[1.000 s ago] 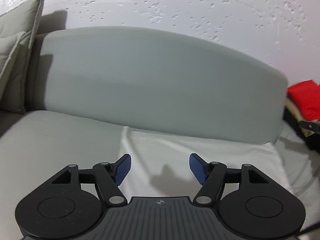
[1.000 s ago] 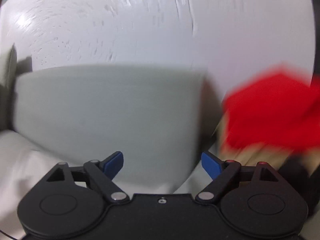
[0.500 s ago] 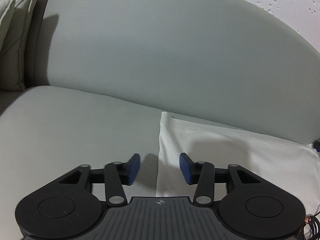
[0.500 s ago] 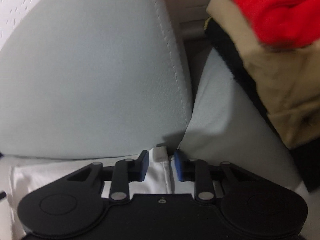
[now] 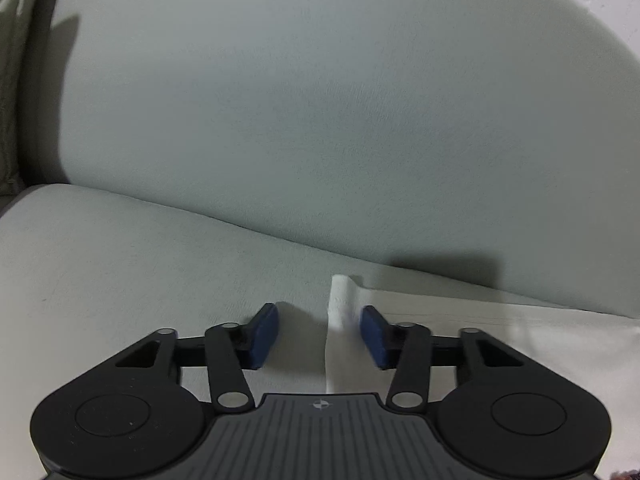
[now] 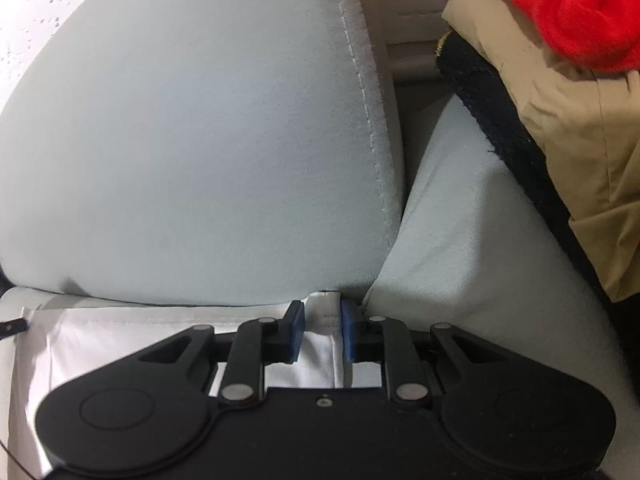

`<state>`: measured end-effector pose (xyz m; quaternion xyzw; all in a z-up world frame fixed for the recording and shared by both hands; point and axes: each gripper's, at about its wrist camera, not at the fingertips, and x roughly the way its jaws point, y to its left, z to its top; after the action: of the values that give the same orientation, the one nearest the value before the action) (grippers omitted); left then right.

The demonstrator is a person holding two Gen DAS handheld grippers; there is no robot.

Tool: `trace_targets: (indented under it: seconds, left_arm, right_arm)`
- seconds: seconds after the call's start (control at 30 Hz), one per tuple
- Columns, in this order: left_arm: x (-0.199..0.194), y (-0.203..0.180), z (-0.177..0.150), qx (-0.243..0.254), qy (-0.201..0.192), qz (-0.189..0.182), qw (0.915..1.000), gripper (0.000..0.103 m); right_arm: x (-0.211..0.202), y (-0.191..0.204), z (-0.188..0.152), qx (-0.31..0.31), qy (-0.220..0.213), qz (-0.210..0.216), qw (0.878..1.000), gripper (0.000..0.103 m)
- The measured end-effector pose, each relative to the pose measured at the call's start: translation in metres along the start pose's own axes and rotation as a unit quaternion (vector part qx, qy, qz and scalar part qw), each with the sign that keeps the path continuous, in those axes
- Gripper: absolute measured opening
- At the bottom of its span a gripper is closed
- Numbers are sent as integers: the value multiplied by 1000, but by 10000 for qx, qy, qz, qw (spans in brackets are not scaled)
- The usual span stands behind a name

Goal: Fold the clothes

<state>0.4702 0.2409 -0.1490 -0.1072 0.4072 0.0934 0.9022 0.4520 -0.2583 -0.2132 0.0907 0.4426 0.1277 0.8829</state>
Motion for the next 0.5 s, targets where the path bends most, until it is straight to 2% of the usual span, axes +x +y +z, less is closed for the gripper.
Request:
trace_targets:
  seconds: [0.03,0.07,0.1,0.13,0.17,0.2,0.33,0.5]
  left_arm:
    - [0,-3,1,41,-14,-10,10000,37]
    - [0,-6,1,91,-19,-12,10000,28]
    - [-1,-10,0,143,-25,-10,9999,13]
    - [-3,-13,1,185,-20,-21,9998,6]
    - [-7,-17,0,234,-72,6,9997,3]
    - [-13,-21,-1,287,-150,50,9995,3]
    - [-42,-28,-7,362,-418,144,9984,3]
    - [-105,-27,-23,422,-813,197,9956,3]
  right_arm:
    - [0,-1,-1,-26,-55,35,10000,19]
    - [0,-1,-3,-60,-99,69,9999,19]
    - [1,0,-4,-126,-119,105,9998,18]
    - [1,1,-6,-192,-138,140,9996,17]
    - [1,3,-8,-257,-157,176,9994,10]
    - [1,4,-9,-325,-186,206,9991,5]
    - [-26,5,-15,-330,-531,179,9979,5]
    - [-93,7,-21,-97,-945,337,9949,5]
